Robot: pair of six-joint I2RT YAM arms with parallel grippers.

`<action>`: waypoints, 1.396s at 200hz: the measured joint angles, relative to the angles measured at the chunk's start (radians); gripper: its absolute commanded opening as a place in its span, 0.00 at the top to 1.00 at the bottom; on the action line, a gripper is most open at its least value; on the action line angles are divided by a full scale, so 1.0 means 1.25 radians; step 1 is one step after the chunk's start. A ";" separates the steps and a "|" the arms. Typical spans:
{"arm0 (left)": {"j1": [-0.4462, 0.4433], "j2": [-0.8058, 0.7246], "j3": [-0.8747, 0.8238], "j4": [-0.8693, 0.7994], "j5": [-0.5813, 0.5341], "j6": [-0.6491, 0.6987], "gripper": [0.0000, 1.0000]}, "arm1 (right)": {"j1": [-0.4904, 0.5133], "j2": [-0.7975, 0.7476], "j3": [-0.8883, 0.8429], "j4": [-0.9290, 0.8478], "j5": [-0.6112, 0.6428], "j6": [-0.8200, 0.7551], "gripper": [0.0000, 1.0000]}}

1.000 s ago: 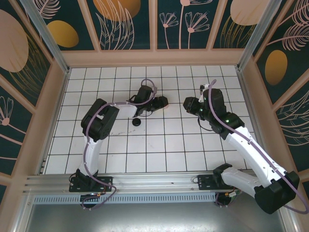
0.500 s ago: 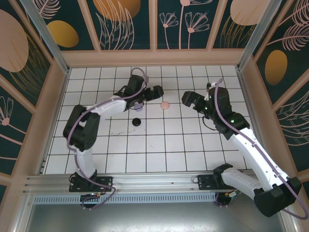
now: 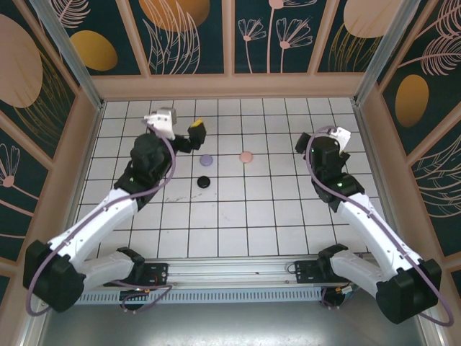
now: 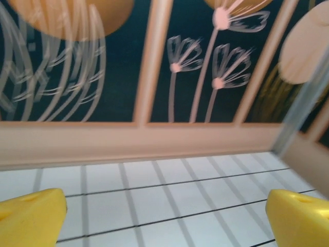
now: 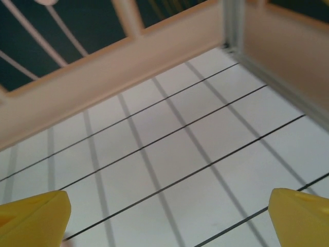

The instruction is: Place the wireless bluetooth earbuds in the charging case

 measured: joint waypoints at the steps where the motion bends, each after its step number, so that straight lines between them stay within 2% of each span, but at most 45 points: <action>1: 0.001 -0.004 -0.008 0.003 -0.006 0.005 0.01 | -0.003 0.002 -0.005 0.005 0.005 -0.003 0.01; 28: 0.032 -0.056 -0.135 0.048 -0.085 0.083 0.01 | -0.061 0.043 -0.080 0.125 0.054 -0.061 0.01; 60: 0.124 -0.092 -0.257 0.131 -0.146 0.128 0.01 | -0.123 0.096 -0.179 0.302 0.058 -0.129 0.01; 90: 0.201 -0.083 -0.344 0.223 -0.173 0.148 0.01 | -0.151 0.168 -0.250 0.463 0.047 -0.196 0.01; 126: 0.253 -0.019 -0.449 0.377 -0.180 0.168 0.01 | -0.173 0.237 -0.306 0.633 0.010 -0.253 0.01; 160: 0.298 0.099 -0.535 0.572 -0.158 0.174 0.01 | -0.196 0.278 -0.363 0.781 -0.056 -0.294 0.01; 207: 0.332 0.238 -0.543 0.753 -0.069 0.174 0.01 | -0.258 0.317 -0.444 0.963 -0.177 -0.299 0.01; 249: 0.372 0.323 -0.538 0.827 0.022 0.172 0.01 | -0.286 0.406 -0.495 1.139 -0.292 -0.315 0.01; 279: 0.416 0.332 -0.482 0.774 0.095 0.154 0.01 | -0.316 0.435 -0.472 1.131 -0.370 -0.315 0.01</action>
